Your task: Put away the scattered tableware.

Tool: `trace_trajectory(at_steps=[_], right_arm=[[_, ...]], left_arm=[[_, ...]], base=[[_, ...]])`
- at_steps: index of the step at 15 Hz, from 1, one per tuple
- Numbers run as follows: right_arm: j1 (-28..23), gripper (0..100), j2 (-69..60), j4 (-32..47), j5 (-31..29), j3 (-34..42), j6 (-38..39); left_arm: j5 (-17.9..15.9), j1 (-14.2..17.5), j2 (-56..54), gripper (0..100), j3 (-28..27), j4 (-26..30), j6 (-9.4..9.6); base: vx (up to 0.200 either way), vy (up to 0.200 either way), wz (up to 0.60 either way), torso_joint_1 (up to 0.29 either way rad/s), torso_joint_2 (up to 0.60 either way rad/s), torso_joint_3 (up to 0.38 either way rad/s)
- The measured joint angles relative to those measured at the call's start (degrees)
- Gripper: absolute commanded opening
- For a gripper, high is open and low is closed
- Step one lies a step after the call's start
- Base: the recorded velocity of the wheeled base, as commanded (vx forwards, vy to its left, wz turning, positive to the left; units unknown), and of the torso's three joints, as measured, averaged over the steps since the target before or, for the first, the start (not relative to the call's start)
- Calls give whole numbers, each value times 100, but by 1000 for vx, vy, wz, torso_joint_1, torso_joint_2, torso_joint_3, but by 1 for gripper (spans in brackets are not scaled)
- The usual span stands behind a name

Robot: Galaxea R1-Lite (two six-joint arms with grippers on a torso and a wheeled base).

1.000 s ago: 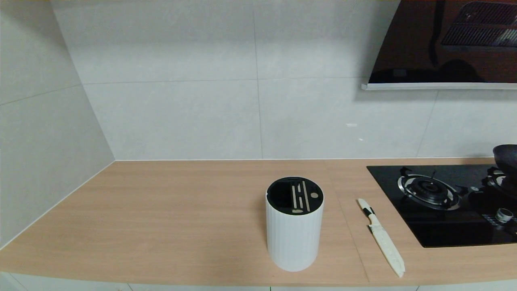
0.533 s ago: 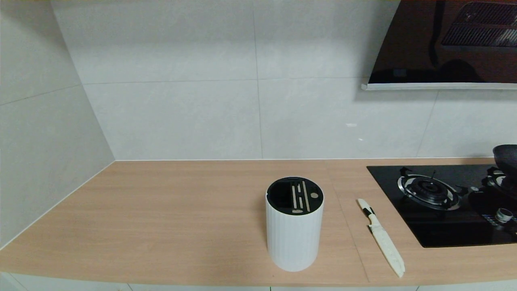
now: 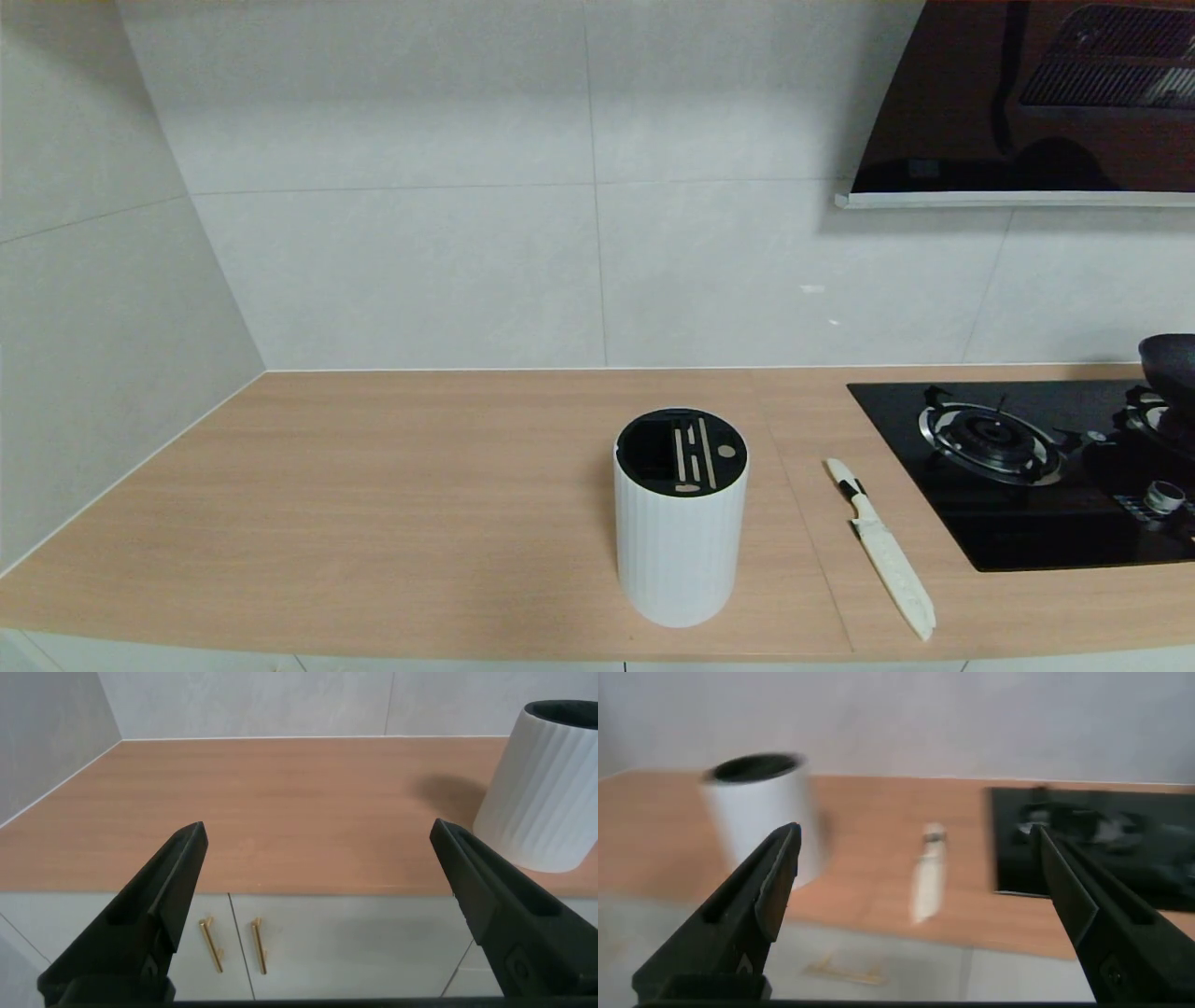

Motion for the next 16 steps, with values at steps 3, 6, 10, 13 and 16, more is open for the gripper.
trace_trajectory(at_steps=[3, 6, 10, 13, 16], right_arm=[[13, 100, 1034, 88, 329, -422, 15], [24, 100, 2483, 57, 406, -890, 9], [199, 100, 4481, -383, 397, -1534, -16], [416, 100, 6075, -1214, 195, -1875, -21], [608, 100, 7528, -2211, -176, -2065, -18]], left_arm=[[-2, 0, 0, 100, 0, 0, 2], [0, 0, 0, 100, 0, 0, 2], [-2, 0, 0, 100, 0, -2, 0], [-2, 0, 0, 100, 0, 0, 0], [0, 0, 0, 100, 0, 0, 0]], base=[[0, 0, 0, 0, 0, 0], [0, 0, 0, 0, 0, 0], [0, 0, 0, 0, 0, 0], [0, 0, 0, 0, 0, 0], [0, 0, 0, 0, 0, 0]])
